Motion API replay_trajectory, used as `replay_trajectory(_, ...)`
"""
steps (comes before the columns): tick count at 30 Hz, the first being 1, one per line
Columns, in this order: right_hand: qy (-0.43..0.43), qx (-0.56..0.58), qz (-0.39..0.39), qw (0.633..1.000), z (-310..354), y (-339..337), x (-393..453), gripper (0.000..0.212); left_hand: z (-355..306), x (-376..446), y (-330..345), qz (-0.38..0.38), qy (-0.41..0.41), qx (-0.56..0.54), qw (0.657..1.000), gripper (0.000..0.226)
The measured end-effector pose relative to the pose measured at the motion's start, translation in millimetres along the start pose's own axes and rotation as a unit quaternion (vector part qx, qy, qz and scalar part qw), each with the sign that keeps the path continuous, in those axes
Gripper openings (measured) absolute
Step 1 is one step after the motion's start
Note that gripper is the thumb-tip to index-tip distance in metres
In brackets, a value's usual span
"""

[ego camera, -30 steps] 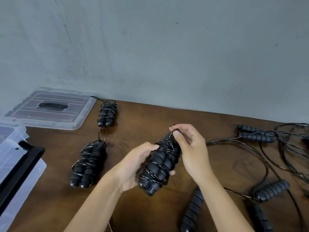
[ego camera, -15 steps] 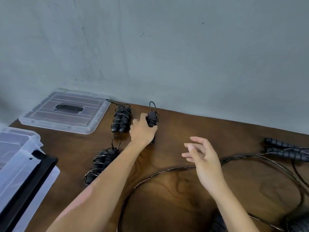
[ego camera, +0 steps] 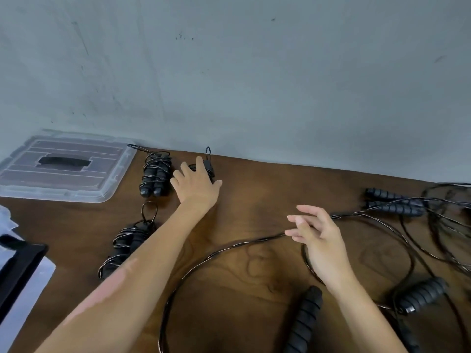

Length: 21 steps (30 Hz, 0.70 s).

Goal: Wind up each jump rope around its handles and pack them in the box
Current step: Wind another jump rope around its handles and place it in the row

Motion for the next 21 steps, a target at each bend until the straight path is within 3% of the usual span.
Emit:
replay_trajectory(4,-0.003,-0.011,-0.005,1.0,-0.3,-14.2,-15.4,0.018,-10.6,-36.5,-7.9,-0.039,0.055,-0.051,0.996,0.07)
replay_trajectory(11,0.014,-0.042,0.012,0.999,-16.3,-46.1,-56.1,0.016,-30.7,-132.5,5.5,-0.011,0.142,-0.104,0.984,0.054)
replay_trajectory(18,0.034,-0.127,0.05,0.99,-46.5,-89.4,-106.3,0.01,-42.8,-220.8,37.9,0.173,0.192,-0.126,0.958,0.043)
replay_trajectory(21,0.054,-0.159,0.089,0.982,-58.9,-104.7,-129.8,0.015,-41.9,-249.7,43.9,0.214,0.199,-0.153,0.944,0.044)
Point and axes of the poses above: each hand's wrist, its own x-axis towards the middle knuckle, its own y-axis out of the palm, z = x × y, the point moved 3 cm from there along x, towards the middle knuckle, and after that the axes turned 2 degrees about -z, right-handed, at the moved point
